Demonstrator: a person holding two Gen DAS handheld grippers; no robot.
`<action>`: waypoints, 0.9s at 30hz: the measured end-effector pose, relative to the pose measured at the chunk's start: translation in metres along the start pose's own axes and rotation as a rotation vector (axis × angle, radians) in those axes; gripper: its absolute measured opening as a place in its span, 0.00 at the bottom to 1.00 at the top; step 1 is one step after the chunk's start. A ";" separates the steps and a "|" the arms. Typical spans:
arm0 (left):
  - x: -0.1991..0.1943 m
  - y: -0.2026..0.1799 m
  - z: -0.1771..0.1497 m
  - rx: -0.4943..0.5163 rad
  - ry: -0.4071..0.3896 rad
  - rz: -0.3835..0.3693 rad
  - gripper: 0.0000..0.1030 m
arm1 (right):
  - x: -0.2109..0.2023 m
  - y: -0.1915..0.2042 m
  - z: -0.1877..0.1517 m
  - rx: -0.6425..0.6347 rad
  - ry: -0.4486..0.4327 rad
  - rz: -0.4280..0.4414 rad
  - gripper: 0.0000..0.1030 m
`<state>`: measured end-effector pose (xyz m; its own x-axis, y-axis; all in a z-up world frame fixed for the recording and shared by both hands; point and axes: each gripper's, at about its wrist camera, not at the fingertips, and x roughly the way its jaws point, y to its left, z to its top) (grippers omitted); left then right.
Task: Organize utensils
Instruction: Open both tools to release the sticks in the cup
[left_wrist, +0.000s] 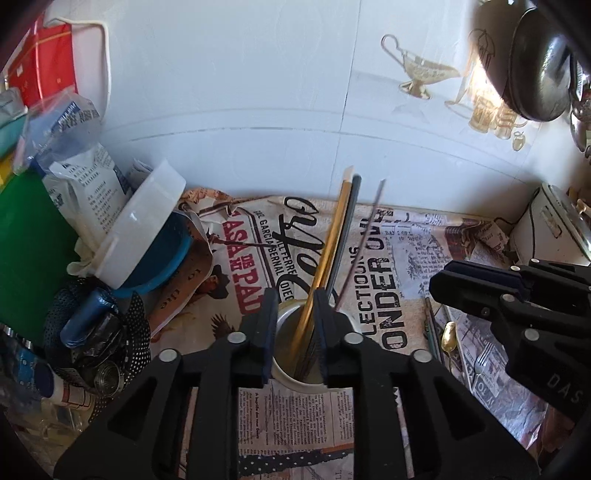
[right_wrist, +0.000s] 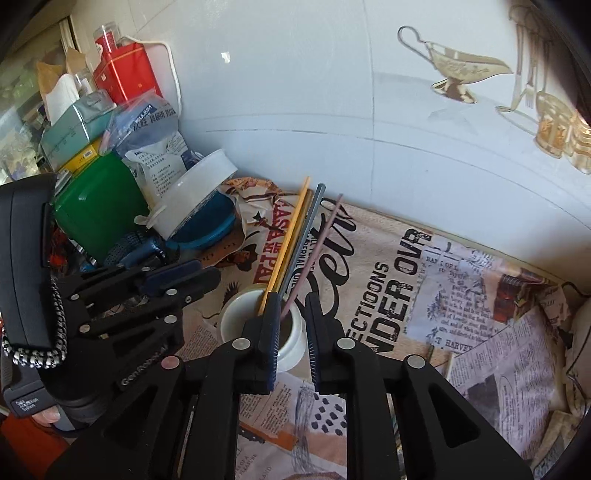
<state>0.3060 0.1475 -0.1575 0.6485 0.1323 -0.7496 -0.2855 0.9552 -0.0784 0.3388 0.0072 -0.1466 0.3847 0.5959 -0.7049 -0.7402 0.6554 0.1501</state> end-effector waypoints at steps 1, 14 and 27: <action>-0.007 -0.003 0.000 0.000 -0.014 0.001 0.28 | -0.006 -0.001 -0.001 -0.001 -0.010 -0.004 0.15; -0.073 -0.057 -0.005 0.016 -0.169 0.000 0.64 | -0.080 -0.025 -0.025 -0.035 -0.146 -0.074 0.38; -0.064 -0.116 -0.032 0.025 -0.127 -0.022 0.78 | -0.109 -0.087 -0.066 0.022 -0.122 -0.154 0.44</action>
<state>0.2753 0.0202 -0.1212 0.7390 0.1420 -0.6585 -0.2536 0.9643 -0.0766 0.3249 -0.1448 -0.1283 0.5570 0.5389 -0.6319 -0.6560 0.7521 0.0633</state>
